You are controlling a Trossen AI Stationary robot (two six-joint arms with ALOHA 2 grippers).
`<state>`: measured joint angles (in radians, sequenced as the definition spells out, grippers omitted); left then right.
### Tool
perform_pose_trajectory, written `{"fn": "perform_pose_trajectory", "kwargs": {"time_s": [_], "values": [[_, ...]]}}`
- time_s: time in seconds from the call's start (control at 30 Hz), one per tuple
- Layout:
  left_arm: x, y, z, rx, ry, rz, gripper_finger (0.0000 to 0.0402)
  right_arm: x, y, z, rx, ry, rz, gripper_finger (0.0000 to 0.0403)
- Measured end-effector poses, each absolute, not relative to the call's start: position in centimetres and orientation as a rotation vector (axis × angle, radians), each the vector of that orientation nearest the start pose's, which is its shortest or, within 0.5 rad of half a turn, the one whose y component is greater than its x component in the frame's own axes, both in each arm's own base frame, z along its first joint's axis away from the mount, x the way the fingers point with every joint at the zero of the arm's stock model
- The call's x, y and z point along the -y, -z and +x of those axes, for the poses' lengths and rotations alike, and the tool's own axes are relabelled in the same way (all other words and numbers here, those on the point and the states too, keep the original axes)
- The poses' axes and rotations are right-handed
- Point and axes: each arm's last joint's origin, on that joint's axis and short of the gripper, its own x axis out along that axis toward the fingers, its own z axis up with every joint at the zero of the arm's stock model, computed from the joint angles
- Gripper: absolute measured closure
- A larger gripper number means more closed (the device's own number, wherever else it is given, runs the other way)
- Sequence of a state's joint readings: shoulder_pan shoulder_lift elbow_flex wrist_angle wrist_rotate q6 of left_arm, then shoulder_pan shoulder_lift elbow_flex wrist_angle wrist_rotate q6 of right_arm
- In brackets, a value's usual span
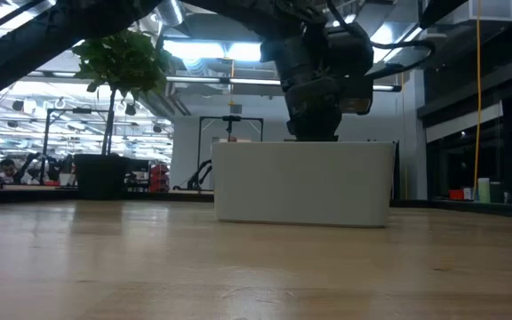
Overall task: Pick and place pill bottles into a basket
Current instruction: Put the white pill bottle into the gray bin, then return to Home Position
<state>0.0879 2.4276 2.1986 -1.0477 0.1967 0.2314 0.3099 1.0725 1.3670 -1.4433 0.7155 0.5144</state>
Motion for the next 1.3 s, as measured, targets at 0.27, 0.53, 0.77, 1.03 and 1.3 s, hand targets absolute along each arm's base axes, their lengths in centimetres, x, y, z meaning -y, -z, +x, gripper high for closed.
{"fn": "perform_pose_trajectory", "kwargs": {"time_s": [0.27,0.53,0.77,1.03,1.3], "values": [[-3.8,-18.7,49.8,-1.249,0.239,0.017,0.0179,-2.7,-38.2,14.6,-0.87,0.595,-0.102,0.0122],[-3.8,-21.5,49.8,-1.221,0.234,0.023,0.0177,-2.7,-38.2,14.6,-0.87,0.595,-0.102,0.0122],[-4.0,-24.4,49.1,-1.205,0.206,-0.017,0.0176,-2.6,-38.1,14.4,-0.889,0.599,-0.113,0.0122],[-3.0,-29.9,45.3,-1.253,0.14,-0.085,0.0176,-2.4,-38.4,13.3,-0.871,0.615,-0.067,0.0122],[-2.1,-41.7,37.9,-0.963,0.109,-0.161,0.0176,-1.3,-40.4,7.6,-0.649,0.504,0.002,0.0122]]}}
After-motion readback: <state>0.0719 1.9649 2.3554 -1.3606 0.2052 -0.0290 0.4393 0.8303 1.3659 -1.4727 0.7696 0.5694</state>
